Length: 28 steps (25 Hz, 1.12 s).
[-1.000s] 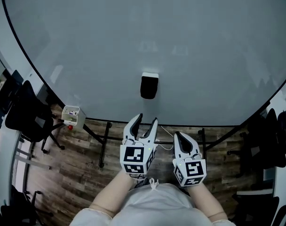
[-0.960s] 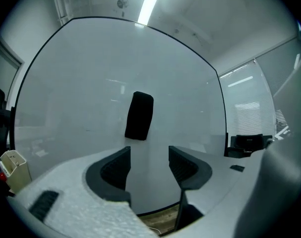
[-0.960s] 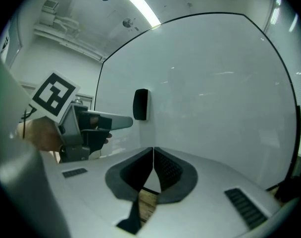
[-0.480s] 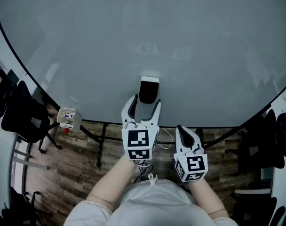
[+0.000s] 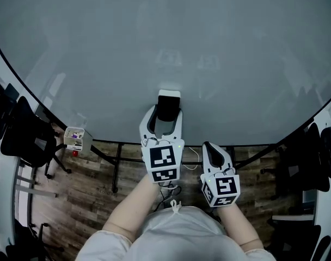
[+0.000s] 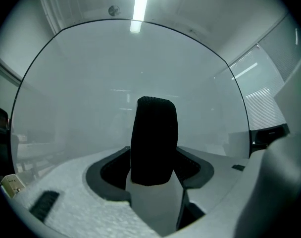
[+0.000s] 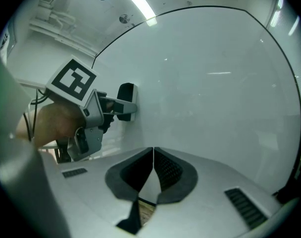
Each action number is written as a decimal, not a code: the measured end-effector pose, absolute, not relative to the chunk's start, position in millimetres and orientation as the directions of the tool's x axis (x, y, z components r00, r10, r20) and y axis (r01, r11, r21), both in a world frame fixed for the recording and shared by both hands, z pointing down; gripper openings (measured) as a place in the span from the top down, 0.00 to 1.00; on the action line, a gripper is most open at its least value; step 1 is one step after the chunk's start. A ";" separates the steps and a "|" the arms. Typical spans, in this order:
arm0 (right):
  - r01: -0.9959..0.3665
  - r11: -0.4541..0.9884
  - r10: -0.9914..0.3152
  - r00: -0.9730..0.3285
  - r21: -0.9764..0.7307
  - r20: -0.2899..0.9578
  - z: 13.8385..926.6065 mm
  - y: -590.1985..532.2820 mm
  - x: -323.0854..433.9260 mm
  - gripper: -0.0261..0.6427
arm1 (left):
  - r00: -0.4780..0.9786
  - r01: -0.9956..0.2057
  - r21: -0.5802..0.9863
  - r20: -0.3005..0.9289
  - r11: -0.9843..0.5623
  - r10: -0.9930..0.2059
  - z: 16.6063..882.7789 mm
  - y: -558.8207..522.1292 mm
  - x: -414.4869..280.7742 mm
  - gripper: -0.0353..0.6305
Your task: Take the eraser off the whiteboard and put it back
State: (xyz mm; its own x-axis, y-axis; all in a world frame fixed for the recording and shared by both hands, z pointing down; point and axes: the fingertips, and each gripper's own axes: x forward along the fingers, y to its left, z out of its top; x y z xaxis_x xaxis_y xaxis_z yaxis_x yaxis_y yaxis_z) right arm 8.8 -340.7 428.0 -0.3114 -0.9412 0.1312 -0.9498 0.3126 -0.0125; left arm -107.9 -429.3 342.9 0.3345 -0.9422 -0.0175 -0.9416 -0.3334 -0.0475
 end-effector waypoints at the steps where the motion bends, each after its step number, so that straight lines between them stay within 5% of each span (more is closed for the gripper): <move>1: -0.950 0.311 -0.941 -0.310 -0.013 0.133 429.0 -340.4 9.1 0.92 | 0.332 -0.942 -0.047 -0.021 -0.331 -0.943 343.0 -429.5 -108.1 0.54; 19: -0.946 0.324 -0.934 -0.324 -0.025 0.150 435.7 -324.3 -4.5 0.92 | 0.416 -0.909 -0.026 -0.031 -0.415 -0.909 344.9 -388.2 -114.4 0.57; 28: -0.940 0.336 -0.927 -0.340 -0.051 0.156 441.1 -303.2 -20.6 0.92 | 0.412 -0.910 0.004 0.110 -0.414 -0.905 423.0 -348.5 -139.8 0.57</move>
